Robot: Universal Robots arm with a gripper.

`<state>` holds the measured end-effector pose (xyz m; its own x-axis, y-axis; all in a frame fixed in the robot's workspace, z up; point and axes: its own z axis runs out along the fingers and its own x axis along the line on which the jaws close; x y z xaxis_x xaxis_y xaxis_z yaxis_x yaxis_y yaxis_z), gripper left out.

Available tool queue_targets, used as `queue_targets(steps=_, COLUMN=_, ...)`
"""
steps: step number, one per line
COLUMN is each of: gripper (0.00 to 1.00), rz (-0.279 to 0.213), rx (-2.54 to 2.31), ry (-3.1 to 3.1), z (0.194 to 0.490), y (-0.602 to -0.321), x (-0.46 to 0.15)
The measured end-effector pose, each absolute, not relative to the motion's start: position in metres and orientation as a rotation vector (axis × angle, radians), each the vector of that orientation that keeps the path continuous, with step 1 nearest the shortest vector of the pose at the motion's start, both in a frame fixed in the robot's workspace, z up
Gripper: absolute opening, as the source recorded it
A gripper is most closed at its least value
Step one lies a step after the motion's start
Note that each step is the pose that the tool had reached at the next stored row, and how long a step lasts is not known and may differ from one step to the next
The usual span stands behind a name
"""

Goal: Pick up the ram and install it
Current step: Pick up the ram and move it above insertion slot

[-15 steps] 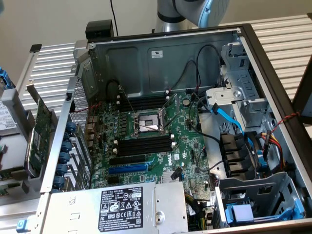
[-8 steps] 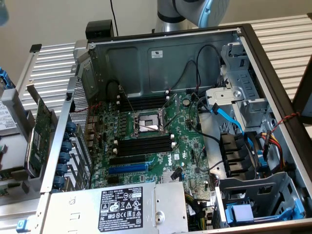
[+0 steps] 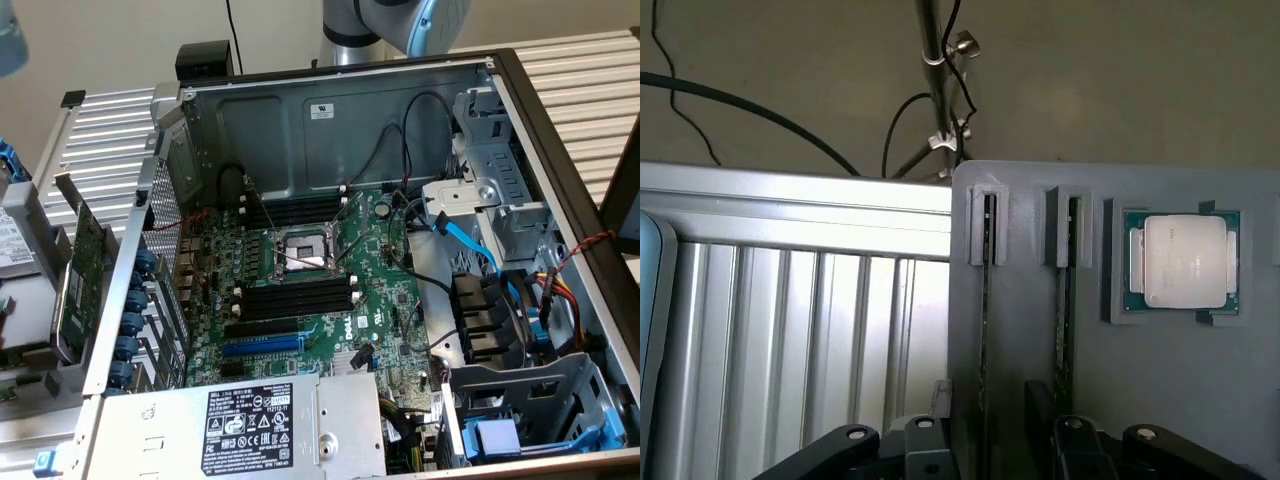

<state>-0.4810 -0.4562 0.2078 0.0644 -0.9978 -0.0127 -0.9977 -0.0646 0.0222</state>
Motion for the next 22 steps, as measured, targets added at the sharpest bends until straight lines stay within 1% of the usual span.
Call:
queue_targets(steps=10, gripper=0.41, rz=-0.038, rx=2.287, ry=-2.143, z=0.201, y=-0.454, x=-0.480)
queue_targets(steps=11, gripper=0.39, rz=-0.038, rx=2.287, ry=-2.143, z=0.200, y=-0.455, x=-0.480)
queue_targets(steps=12, gripper=0.39, rz=-0.038, rx=2.287, ry=-2.143, z=0.199, y=-0.454, x=-0.480)
queue_targets(steps=14, gripper=0.26, rz=-0.038, rx=2.287, ry=-2.143, z=0.197, y=-0.455, x=-0.480)
queue_targets(steps=15, gripper=0.26, rz=-0.038, rx=2.287, ry=-2.143, z=0.197, y=-0.455, x=-0.480)
queue_targets(steps=17, gripper=0.15, rz=-0.038, rx=2.287, ry=-2.143, z=0.198, y=-0.455, x=-0.480)
queue_targets(steps=22, gripper=0.14, rz=-0.038, rx=2.286, ry=-2.143, z=0.215, y=-0.457, x=-0.480)
